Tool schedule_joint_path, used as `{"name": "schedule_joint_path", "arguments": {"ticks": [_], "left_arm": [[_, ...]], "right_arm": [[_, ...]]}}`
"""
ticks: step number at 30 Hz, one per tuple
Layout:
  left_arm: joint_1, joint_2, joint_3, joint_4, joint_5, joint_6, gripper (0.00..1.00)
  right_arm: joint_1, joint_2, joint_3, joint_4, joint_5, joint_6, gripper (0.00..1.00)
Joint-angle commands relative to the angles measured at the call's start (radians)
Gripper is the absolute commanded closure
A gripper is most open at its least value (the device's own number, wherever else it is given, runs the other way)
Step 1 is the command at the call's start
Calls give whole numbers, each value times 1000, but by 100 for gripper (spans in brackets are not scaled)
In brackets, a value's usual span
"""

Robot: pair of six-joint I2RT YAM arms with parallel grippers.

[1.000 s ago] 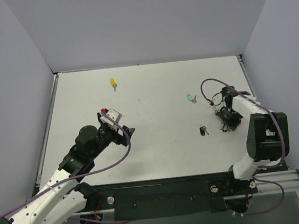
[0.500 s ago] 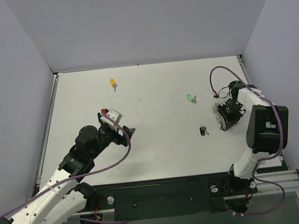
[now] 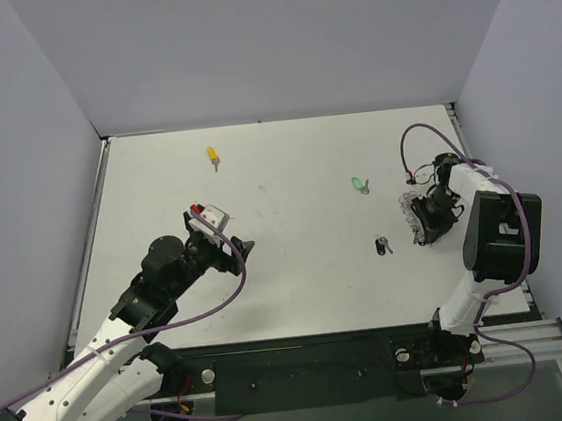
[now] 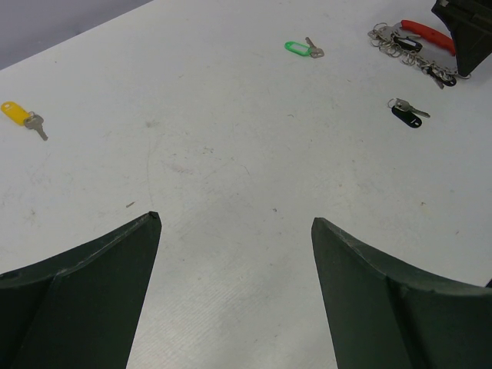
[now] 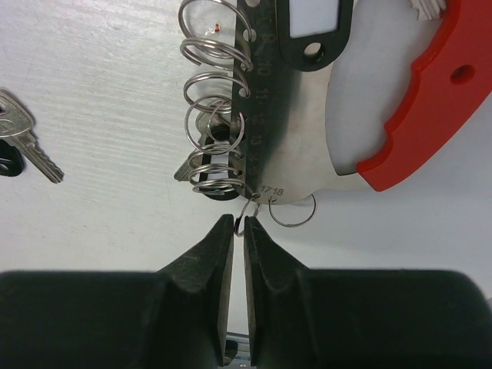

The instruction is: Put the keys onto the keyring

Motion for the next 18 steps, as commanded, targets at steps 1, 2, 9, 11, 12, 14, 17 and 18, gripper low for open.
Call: {"name": "schedule_joint_path", "arguments": {"ticks": [1,2,9,11,12,14,17,18], "left_arm": [[-3,-4,15,37,13,9,10],[-3,-2,15,37,13,9,10],[-3,-7,15,37,15,9,10],[-3,-6,15,37,15,9,10],[-3,-6,13,37,15,8,10],[-3,-6,15,37,15,8,10],[-3,-4,15,37,13,11,10],[-3,-6,15,37,15,8,10]], "right_arm": [[-5,-16,8,-34,35,12,91],[-5,-19,4,-31,38,11,90],[-5,-29,-3,-17,70,14,86],[-5,-30,-8,-14,78,12,86],[-5,-30,-6,-12,79,14,85],[-3,-35,-9,-11,82,12,85],[-3,-50,-14,-14,61,3,81],[-3,-58,-14,-17,40,-9,80]]}}
